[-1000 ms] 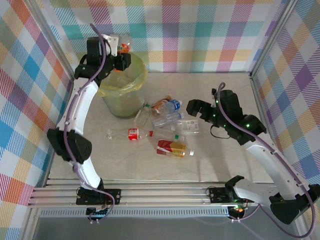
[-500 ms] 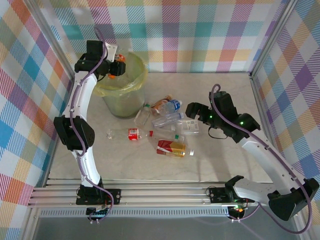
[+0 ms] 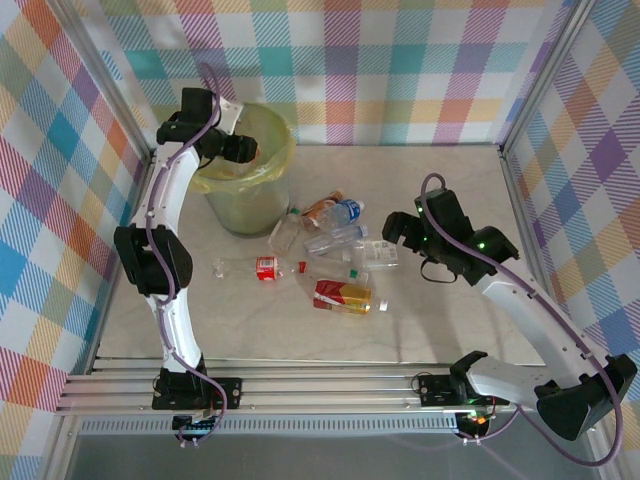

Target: Put the plastic bottles in the bin

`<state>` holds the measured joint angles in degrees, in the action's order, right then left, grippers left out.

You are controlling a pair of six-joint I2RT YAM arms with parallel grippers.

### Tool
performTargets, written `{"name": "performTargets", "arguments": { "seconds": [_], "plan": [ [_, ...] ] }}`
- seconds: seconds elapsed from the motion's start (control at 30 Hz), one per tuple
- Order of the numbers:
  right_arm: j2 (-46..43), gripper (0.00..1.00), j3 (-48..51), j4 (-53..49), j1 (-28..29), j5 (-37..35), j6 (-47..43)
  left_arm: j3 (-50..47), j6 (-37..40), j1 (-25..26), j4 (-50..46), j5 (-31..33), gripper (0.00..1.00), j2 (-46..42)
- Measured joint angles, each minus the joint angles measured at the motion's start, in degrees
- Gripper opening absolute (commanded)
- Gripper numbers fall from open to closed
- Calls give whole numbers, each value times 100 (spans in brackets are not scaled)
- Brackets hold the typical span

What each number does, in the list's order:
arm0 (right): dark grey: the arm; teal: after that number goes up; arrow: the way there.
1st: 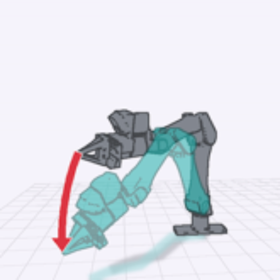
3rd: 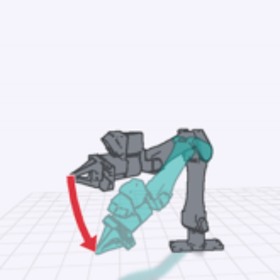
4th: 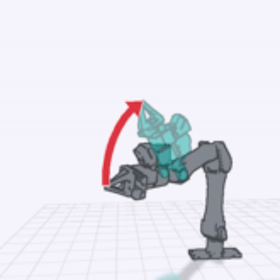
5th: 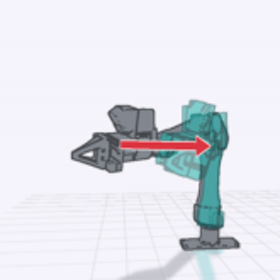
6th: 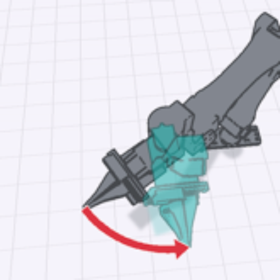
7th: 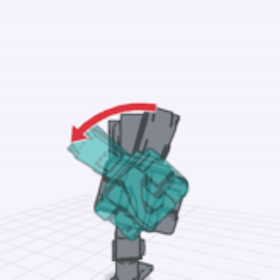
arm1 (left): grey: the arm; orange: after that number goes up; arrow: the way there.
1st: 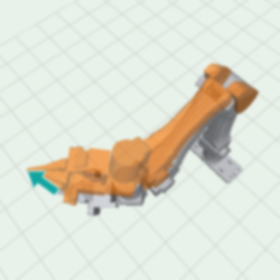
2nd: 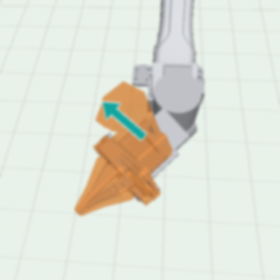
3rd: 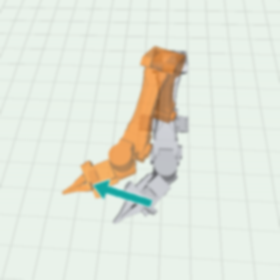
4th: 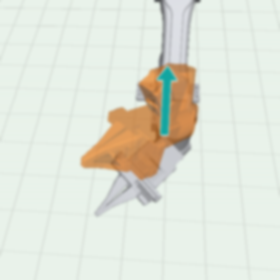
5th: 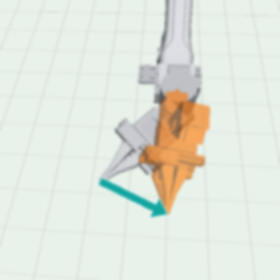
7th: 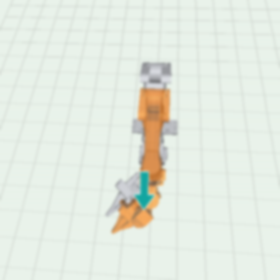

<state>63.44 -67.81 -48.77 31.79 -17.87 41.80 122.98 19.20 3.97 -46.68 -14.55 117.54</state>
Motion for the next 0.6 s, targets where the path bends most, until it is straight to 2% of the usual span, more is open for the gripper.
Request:
{"name": "performTargets", "arguments": {
  "seconds": [0.27,0.6],
  "plan": [
    [-24,100,251,-81,0,-122,-35,0,122,0,-138,2,73,24],
    [-105,100,450,118,0,-122,-175,0,-175,0,-114,20,91,-107]
  ]
}}
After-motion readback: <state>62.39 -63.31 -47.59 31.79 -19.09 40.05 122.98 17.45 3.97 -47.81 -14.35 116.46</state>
